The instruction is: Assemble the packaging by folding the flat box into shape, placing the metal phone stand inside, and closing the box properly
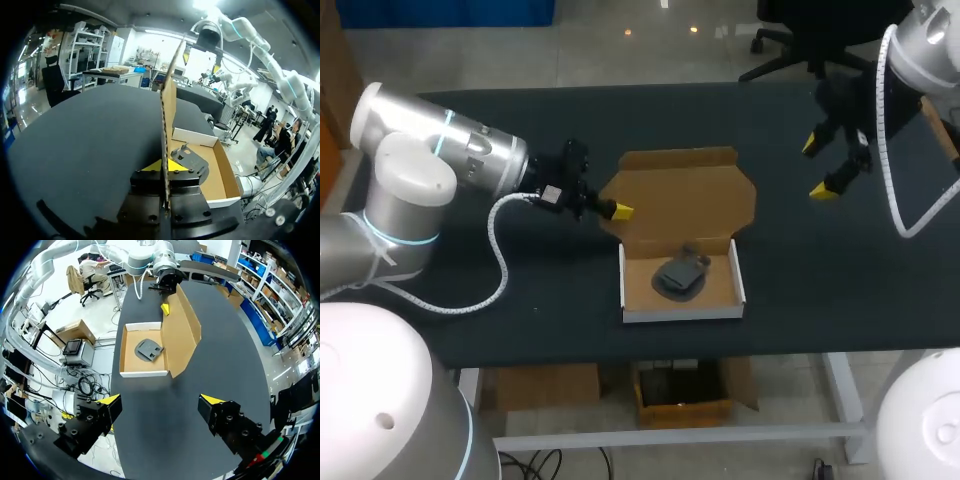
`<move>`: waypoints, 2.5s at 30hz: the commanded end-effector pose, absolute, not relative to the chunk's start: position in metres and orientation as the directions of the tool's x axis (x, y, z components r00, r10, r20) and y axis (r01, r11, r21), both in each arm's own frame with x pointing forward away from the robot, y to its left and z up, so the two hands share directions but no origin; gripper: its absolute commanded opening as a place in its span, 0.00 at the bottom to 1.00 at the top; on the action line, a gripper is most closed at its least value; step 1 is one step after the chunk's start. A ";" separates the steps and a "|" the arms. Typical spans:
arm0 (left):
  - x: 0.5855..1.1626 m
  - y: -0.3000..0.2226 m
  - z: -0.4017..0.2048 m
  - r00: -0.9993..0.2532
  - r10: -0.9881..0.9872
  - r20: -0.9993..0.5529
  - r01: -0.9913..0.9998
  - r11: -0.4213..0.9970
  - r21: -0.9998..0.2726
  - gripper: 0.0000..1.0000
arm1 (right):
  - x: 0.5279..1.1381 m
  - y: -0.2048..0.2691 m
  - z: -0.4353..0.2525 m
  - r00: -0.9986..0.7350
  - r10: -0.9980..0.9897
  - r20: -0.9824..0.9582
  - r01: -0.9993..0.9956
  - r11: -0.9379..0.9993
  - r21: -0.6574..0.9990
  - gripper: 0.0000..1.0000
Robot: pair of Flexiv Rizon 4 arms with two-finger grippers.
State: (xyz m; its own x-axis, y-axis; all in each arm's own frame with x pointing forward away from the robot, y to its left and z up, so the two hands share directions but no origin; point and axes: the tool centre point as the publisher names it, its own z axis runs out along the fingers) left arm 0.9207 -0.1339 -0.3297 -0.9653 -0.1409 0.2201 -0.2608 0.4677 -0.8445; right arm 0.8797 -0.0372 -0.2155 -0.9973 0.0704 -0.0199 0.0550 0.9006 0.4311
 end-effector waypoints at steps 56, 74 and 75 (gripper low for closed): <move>0.913 -0.137 -0.323 -0.997 -0.043 -0.056 0.026 0.514 -0.858 0.00 | 0.904 -0.008 -0.185 -0.999 0.032 -0.037 0.015 0.922 0.387 1.00; 0.913 -0.137 -0.323 -0.997 -0.043 -0.056 0.026 0.514 -0.858 0.00 | 0.988 0.043 -0.177 -0.997 -0.052 0.057 -0.033 0.957 0.289 1.00; 0.913 -0.137 -0.323 -0.997 -0.043 -0.056 0.026 0.514 -0.858 0.00 | 0.991 0.046 -0.177 -0.996 -0.061 0.059 -0.042 0.957 0.287 1.00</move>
State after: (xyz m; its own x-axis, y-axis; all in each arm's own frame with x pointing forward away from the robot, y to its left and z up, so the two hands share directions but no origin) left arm 0.9132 -0.1374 -0.3230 -0.9975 -0.0438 -0.0556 0.0252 0.5137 -0.8576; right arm 0.9684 0.0329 -0.1756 -0.9975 -0.0161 -0.0695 -0.0379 0.9447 0.3258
